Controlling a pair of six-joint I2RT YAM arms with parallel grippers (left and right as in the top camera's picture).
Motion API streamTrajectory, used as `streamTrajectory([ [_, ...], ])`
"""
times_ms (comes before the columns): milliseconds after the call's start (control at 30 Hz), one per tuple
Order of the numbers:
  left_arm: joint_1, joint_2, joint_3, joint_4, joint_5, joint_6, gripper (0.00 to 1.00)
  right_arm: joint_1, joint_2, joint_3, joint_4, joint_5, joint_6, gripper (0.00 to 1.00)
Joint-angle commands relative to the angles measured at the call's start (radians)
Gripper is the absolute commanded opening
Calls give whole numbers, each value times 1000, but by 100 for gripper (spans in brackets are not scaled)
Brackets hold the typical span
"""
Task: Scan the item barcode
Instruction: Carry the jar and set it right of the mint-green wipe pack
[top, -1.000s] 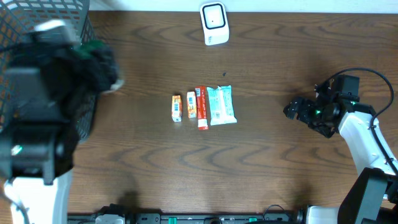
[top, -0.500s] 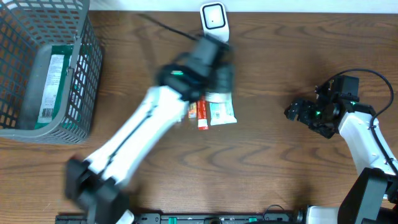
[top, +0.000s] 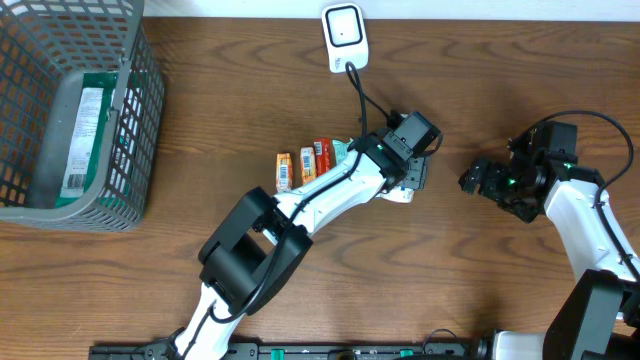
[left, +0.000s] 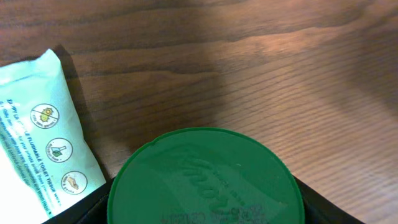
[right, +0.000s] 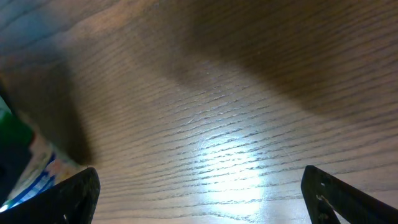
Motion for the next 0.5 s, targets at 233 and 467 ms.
streamTrajectory([
  [233,-13,20,23,8,-34,-14,60,6,-12,-5,-1,1,8,99],
  [467,-13,20,23,6,-34,-14,71,6,-12,-5,-1,-3,8,99],
])
